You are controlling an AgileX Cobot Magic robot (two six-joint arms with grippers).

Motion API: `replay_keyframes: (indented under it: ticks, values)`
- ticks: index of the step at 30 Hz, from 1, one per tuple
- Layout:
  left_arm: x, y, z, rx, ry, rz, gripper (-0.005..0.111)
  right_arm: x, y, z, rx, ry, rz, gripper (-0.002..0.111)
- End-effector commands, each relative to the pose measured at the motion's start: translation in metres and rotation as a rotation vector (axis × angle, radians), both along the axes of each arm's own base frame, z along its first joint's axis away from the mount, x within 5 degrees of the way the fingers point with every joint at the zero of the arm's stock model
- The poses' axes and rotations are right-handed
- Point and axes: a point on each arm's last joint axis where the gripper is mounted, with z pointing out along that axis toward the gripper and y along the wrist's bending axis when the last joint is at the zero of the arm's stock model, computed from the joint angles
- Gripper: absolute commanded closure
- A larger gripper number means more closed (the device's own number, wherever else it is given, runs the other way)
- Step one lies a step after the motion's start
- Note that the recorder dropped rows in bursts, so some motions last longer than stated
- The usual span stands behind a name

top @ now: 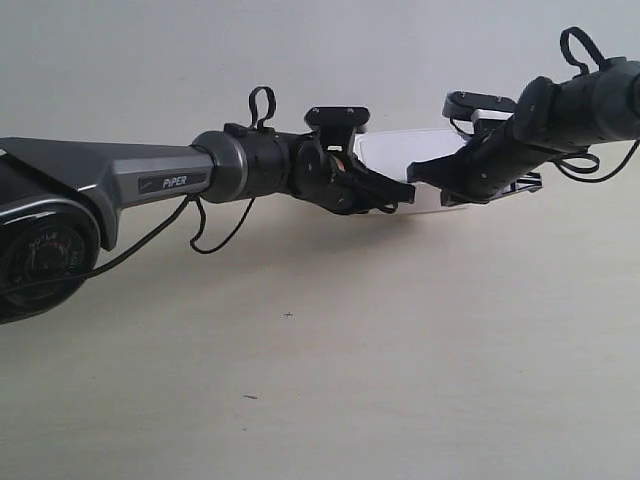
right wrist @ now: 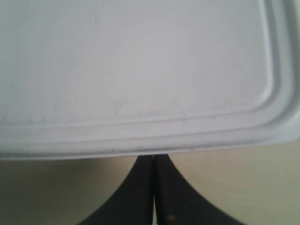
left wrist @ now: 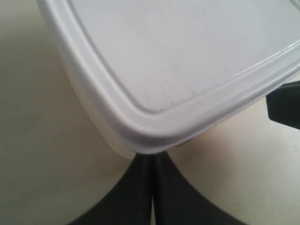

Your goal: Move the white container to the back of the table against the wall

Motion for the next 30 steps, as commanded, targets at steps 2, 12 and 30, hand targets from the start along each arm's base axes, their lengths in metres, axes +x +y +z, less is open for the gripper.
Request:
replay_keyframes:
  ticks: [2, 12, 30]
  values:
    - [0.004, 0.001, 0.001, -0.01, -0.028, 0.009, 0.107, 0.01, -0.002, 0.0, 0.002, -0.03, -0.006, 0.108]
    - [0.014, -0.005, 0.002, -0.027, -0.064, 0.007, 0.107, 0.024, 0.001, 0.004, 0.012, -0.053, -0.002, 0.108]
    - [0.015, -0.004, 0.002, -0.008, -0.062, -0.003, 0.107, 0.045, 0.007, -0.005, 0.041, -0.057, -0.004, 0.108]
